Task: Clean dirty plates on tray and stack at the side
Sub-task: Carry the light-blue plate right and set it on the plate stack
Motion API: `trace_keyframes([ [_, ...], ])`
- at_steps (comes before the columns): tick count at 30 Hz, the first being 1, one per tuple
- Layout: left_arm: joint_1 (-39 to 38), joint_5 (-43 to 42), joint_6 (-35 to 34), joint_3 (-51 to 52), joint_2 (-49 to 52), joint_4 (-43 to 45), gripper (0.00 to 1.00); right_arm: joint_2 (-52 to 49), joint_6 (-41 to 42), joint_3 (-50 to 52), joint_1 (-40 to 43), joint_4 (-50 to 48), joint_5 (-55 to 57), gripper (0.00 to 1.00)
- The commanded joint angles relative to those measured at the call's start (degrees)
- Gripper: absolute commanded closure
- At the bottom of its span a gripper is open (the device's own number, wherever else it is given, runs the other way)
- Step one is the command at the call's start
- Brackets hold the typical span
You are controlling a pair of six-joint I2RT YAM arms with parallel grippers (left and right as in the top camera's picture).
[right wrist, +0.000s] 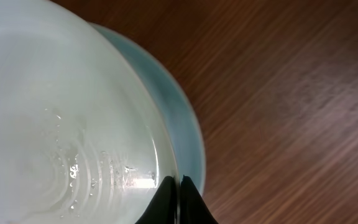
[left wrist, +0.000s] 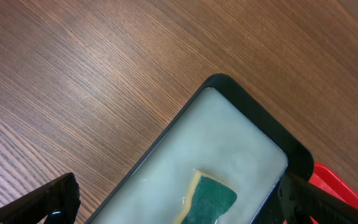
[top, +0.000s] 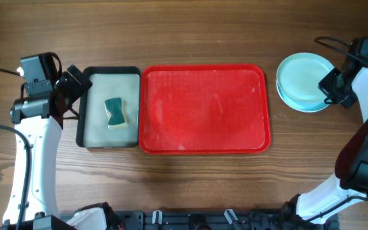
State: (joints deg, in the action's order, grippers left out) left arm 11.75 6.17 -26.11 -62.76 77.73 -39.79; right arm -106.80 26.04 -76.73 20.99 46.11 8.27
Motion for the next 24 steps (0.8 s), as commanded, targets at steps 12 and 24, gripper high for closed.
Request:
trace_keyframes([
  [12,0.33,0.57,-0.72,-0.90,-0.11,0.15,0.00,0.24,-9.27,0.35,-0.87,0.11,-11.69,0.29],
  [24,0.33,0.55,-0.74,-0.90,-0.11,0.15,0.00,0.24,-28.04,0.35,-17.22,-1.75,-13.09,0.11],
])
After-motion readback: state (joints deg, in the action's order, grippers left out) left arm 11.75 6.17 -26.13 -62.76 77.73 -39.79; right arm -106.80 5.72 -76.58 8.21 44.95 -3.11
